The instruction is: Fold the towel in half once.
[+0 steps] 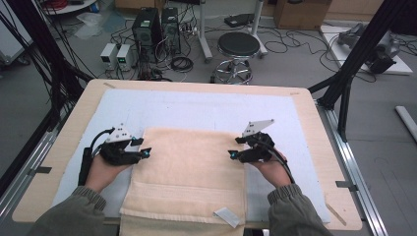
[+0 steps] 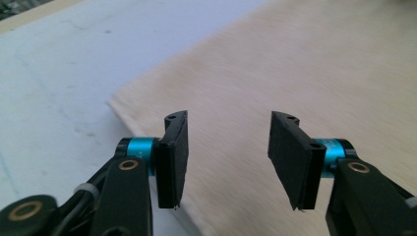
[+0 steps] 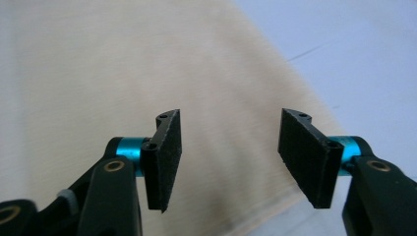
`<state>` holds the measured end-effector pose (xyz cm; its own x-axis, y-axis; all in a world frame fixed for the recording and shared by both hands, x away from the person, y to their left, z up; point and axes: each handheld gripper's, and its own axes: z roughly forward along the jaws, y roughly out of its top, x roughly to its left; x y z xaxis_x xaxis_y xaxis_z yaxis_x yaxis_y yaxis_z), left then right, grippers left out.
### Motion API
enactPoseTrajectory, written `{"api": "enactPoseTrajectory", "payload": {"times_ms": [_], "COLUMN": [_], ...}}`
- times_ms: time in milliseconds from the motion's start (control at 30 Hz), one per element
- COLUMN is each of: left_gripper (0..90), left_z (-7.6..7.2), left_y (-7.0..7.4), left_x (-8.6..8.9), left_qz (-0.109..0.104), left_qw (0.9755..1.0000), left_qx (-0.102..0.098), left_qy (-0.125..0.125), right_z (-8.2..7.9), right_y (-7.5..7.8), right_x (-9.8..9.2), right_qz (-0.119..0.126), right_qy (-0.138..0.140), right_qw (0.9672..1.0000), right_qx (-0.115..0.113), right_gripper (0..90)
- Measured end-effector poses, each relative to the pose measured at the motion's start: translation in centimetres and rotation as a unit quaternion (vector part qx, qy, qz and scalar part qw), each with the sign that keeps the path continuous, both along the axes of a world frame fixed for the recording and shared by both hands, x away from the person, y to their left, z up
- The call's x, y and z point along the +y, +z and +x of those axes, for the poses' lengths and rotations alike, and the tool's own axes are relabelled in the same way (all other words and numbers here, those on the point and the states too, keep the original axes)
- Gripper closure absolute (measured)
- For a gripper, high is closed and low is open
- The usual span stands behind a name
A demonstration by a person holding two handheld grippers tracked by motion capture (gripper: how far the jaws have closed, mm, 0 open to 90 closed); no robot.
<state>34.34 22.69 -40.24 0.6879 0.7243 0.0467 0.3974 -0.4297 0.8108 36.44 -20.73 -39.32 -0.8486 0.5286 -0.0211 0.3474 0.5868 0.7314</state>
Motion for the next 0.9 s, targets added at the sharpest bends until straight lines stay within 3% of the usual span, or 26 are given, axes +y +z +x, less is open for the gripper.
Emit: {"api": "enactPoseTrajectory", "payload": {"times_ms": [133, 200, 333, 467, 667, 767, 900], "left_gripper": [42.5, 42.1, 41.8, 41.7, 41.9, 49.5, 49.4], "left_z": [2.9, 3.8, 4.7, 5.0, 5.1, 5.0, 4.9], "left_y": [-1.3, -2.1, -3.3, -4.1, -4.3, -4.2, -4.1], "left_x": [0.6, 0.9, 0.8, 0.3, 0.2, 0.1, 0.0], "left_qz": [-0.019, -0.038, -0.053, -0.026, -0.03, -0.028, -0.025], "left_qw": [0.9983, 0.997, 0.996, 0.9966, 0.9963, 0.9968, 0.9968], "left_qx": [0.021, 0.031, 0.044, 0.055, 0.059, 0.058, 0.058], "left_qy": [0.051, 0.061, 0.057, 0.055, 0.054, 0.046, 0.05], "right_z": [2.7, 3.5, 4.3, 4.7, 5.1, 5.1, 5.1], "right_y": [-0.9, -1.7, -2.9, -3.6, -4.1, -4.0, -4.0], "right_x": [-0.5, -0.7, -1.1, -1.1, -1.0, -1.4, -1.8], "right_qz": [-0.001, -0.005, -0.008, -0.008, -0.004, 0.002, -0.004], "right_qy": [-0.03, -0.045, -0.055, -0.056, -0.057, -0.058, -0.062], "right_qw": [0.9995, 0.9989, 0.9979, 0.9974, 0.9969, 0.9964, 0.9965], "right_qx": [0.005, 0.014, 0.032, 0.044, 0.053, 0.062, 0.056], "right_gripper": [36.8, 34.0, 31.9, 32.1, 36.7, 43.4, 40.1]}}
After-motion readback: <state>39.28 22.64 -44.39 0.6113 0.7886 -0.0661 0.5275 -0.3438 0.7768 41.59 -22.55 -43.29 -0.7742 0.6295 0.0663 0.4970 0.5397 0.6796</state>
